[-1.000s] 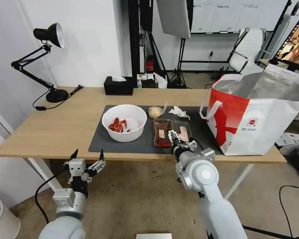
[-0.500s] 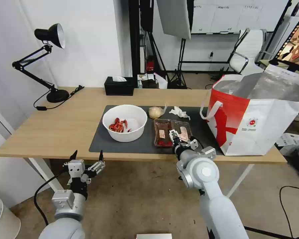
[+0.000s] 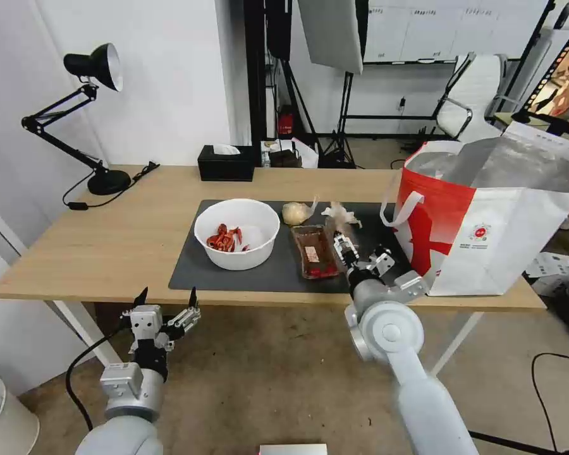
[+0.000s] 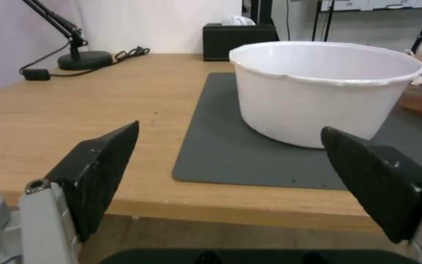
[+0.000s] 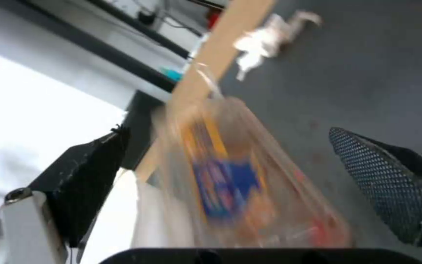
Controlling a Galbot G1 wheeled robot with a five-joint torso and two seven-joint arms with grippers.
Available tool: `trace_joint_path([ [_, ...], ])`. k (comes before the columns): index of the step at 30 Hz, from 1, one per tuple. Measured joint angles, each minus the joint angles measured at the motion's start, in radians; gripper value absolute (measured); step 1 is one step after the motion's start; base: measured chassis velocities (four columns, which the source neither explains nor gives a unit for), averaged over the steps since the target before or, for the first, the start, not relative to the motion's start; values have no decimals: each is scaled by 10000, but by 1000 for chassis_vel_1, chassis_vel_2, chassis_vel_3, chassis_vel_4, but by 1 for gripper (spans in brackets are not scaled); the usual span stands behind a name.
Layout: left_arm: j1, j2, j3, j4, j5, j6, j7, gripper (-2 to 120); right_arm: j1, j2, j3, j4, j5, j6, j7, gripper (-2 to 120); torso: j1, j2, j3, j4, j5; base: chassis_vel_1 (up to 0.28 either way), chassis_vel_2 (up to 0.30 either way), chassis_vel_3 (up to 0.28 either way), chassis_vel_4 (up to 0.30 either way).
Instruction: Pick up the trash from the table and place it into the takeout bag.
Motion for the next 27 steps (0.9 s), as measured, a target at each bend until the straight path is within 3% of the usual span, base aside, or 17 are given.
trace_joint_path([
  [3, 1, -49, 7, 63, 10, -105, 0, 100, 322, -341, -30, -155, 772, -755, -398, 100, 0, 0, 0, 0, 0, 0, 0, 0, 0],
  [5, 8, -109, -5, 118, 30, -230, 1, 100, 844, -475, -44, -470, 2263, -1788, 144, 100, 0, 0, 0, 1, 0, 0, 0, 0, 0],
  [13, -22, -135, -115, 107, 20, -248, 1, 100, 1499, -276, -99, -841, 3475, -1968, 1381, 100, 0, 1, 0, 2, 0, 0, 0, 0, 0],
  [19, -53, -125, -153, 107, 1, -251, 1, 100, 1649, -515, -133, -765, 3538, -2037, 860, 100, 1, 1, 0, 2, 0, 0, 0, 0, 0],
  [24, -93, -103, -155, 93, -15, -258, 2, 100, 2035, -1172, -512, -677, 2415, -2582, -284, 96, -1, 1, -1, 1, 1, 0, 0, 0, 0],
  [26, -123, -58, -151, 72, -36, -259, 6, 100, 2915, -2555, -1533, -1103, -667, -2912, -2479, 85, 0, 1, 0, 2, 2, 0, 0, 0, 0],
  [27, -123, -58, -151, 72, -36, -259, 6, 100, 2915, -2555, -1533, -1103, -667, -2912, -2479, 85, 0, 1, 0, 2, 2, 0, 0, 0, 0],
])
